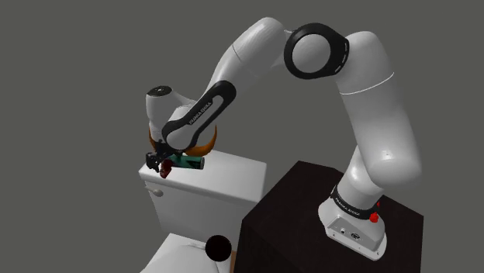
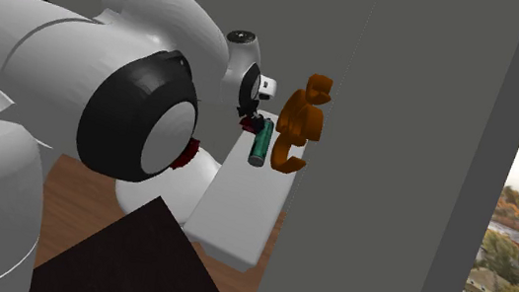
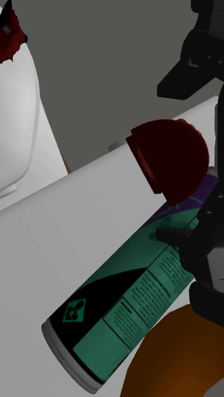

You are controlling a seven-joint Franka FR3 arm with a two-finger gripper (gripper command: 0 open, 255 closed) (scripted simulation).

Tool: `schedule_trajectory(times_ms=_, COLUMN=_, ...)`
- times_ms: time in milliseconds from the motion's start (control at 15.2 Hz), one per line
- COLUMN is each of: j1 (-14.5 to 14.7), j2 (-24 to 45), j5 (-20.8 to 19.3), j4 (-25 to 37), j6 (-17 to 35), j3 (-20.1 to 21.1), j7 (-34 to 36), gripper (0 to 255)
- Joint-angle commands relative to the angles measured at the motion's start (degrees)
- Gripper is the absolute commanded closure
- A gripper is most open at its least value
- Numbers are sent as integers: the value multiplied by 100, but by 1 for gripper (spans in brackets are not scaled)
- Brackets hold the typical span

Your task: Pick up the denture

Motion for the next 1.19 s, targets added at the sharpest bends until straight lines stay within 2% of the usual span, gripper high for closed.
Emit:
schedule_trajectory(times_ms=0, j1=23, j2=108, j5=-30, j4=3, j6=89, j3=-30, j7=30, gripper=0)
schedule_trajectory(times_ms=66, j1=23, j2=107, j5=-30, j4=2, j6=89, j3=-29, j7=30, gripper=0)
schedule_trajectory(times_ms=132, j1=14, j2=93, j5=-27, j4=-13, j6=90, j3=-27, j7=24, gripper=255)
schedule_trajectory(times_ms=726, j1=23, j2=108, j5=-30, j4=3, j6=89, j3=-29, j7=30, gripper=255)
schedule_trajectory(times_ms=1122, j1=-47, j2=-238, j5=72, j4=-59, j6=-195, j3=68, j7=-49, gripper=255)
